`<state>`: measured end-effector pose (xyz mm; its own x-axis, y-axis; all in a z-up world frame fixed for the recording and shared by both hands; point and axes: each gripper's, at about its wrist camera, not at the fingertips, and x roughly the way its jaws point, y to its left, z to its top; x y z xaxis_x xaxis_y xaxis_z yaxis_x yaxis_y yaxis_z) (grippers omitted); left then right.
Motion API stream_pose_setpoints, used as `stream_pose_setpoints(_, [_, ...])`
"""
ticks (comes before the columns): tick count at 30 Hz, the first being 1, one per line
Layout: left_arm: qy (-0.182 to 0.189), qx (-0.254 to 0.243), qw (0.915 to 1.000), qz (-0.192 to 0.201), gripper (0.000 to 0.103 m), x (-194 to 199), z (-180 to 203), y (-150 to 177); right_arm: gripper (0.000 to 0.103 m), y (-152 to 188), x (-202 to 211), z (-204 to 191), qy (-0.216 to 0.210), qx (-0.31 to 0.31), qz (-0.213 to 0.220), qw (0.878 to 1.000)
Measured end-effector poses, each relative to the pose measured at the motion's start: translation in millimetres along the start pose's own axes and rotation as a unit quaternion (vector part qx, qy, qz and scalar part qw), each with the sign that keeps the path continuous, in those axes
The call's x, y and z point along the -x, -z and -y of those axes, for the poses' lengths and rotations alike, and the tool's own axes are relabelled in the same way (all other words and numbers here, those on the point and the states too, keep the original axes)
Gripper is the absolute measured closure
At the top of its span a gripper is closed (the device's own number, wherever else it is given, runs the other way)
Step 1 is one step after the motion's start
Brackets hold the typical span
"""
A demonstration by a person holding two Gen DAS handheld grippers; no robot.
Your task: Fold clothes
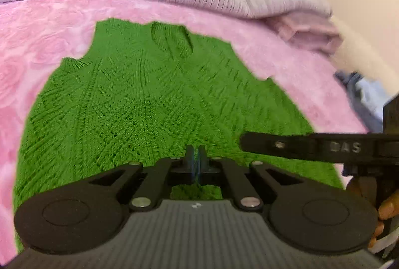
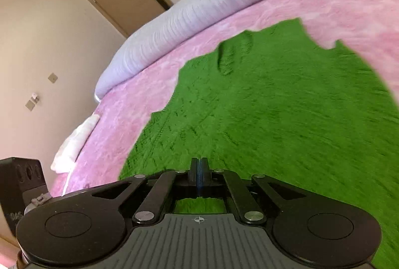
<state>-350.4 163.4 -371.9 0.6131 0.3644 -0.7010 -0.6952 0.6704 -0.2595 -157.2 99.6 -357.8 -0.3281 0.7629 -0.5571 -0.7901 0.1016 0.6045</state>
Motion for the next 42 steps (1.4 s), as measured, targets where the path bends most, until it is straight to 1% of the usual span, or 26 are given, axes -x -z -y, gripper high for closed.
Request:
stream_pose_setpoints(1, [-0.016,-0.015,0.9998,-0.003,0.102,-7,1,-1,0.103,0,-10,2,0.0,0.004,-0.006,1.0])
stream_pose_setpoints(2, [-0.036,-0.026,0.999,-0.006,0.101,-14,0,1,0.103,1,-20,5,0.013,0.008,-0.015,1.0])
stream_pose_setpoints(3, [-0.046,-0.028,0.9985,-0.01,0.1,-20,-3,2,0.103,4,-29,9,0.037,0.019,-0.028,0.999])
stream_pose_setpoints(6, [-0.033,-0.006,0.9994,-0.007,0.1,-15,-12,4,0.103,5,-27,17,0.042,0.011,-0.024,0.999])
stream_pose_setpoints(7, [-0.038,-0.013,0.9992,-0.006,0.1,-12,-11,4,0.103,6,-24,17,0.046,0.01,-0.021,0.999])
stream_pose_setpoints(8, [-0.043,-0.021,0.9988,-0.004,0.1,-8,-10,3,0.103,3,-18,14,0.073,0.015,-0.014,0.997])
stream_pose_setpoints(9, [-0.048,-0.028,0.9985,-0.002,0.101,-3,-9,4,0.103,0,-12,14,0.09,0.017,-0.003,0.996])
stream_pose_setpoints(10, [-0.048,-0.031,0.9984,0.004,0.101,3,-10,5,0.103,-2,-2,18,0.079,0.01,0.006,0.997])
stream_pose_setpoints(12, [-0.044,-0.026,0.9987,0.005,0.101,8,-16,10,0.103,-3,12,35,0.046,-0.021,0.0,0.999])
stream_pose_setpoints(13, [-0.041,-0.022,0.9989,0.001,0.1,9,-19,14,0.103,-1,14,43,0.051,-0.025,-0.01,0.998])
stream_pose_setpoints(14, [-0.049,-0.024,0.9985,-0.004,0.1,6,-22,18,0.103,1,14,51,0.064,-0.024,-0.023,0.997])
stream_pose_setpoints(15, [-0.051,-0.029,0.9983,0.001,0.099,8,-23,22,0.103,4,16,57,0.062,-0.022,-0.025,0.998])
stream_pose_setpoints(17, [-0.056,-0.034,0.9979,-0.008,0.1,15,-21,20,0.103,4,28,61,0.061,-0.02,-0.034,0.997])
stream_pose_setpoints(20, [-0.056,-0.044,0.9974,-0.006,0.099,31,-27,10,0.103,-9,47,53,0.084,0.032,-0.053,0.994])
stream_pose_setpoints(21, [-0.055,-0.044,0.9975,-0.005,0.099,34,-32,4,0.097,-13,54,50,0.091,0.056,-0.054,0.993])
stream_pose_setpoints(22, [-0.054,-0.045,0.9975,-0.004,0.099,37,-37,-3,0.087,-18,62,49,0.101,0.082,-0.049,0.99])
stream_pose_setpoints(23, [-0.053,-0.045,0.9976,-0.002,0.099,40,-42,-9,0.079,-23,70,48,0.113,0.108,-0.044,0.987])
stream_pose_setpoints(24, [-0.051,-0.045,0.9977,-0.003,0.099,41,-46,-16,0.061,-30,75,49,0.122,0.126,-0.041,0.984])
stream_pose_setpoints(25, [-0.046,-0.048,0.9978,-0.005,0.099,39,-50,-25,0.051,-38,79,53,0.131,0.138,-0.045,0.981])
stream_pose_setpoints(26, [-0.041,-0.051,0.9978,-0.008,0.099,37,-54,-33,0.051,-46,82,56,0.139,0.147,-0.052,0.978])
stream_pose_setpoints(28, [-0.036,-0.065,0.9971,-0.017,0.098,27,-61,-50,0.051,-63,81,66,0.148,0.167,-0.065,0.973])
stream_pose_setpoints(30, [-0.033,-0.075,0.9963,-0.027,0.098,15,-67,-64,0.051,-80,70,80,0.144,0.174,-0.088,0.97])
stream_pose_setpoints(33, [-0.035,-0.069,0.996,-0.045,0.094,-12,-87,-86,0.051,-106,52,103,0.139,0.173,-0.115,0.968])
stream_pose_setpoints(35, [-0.03,-0.06,0.9965,-0.051,0.091,-29,-102,-100,0.051,-125,40,118,0.136,0.17,-0.125,0.968])
stream_pose_setpoints(38, [-0.022,-0.042,0.9968,-0.064,0.085,-60,-127,-121,0.051,-150,13,134,0.125,0.184,-0.136,0.966])
stream_pose_setpoints(42, [-0.012,-0.009,0.998,-0.062,0.077,-98,-159,-148,0.051,-181,-27,152,0.117,0.206,-0.146,0.961])
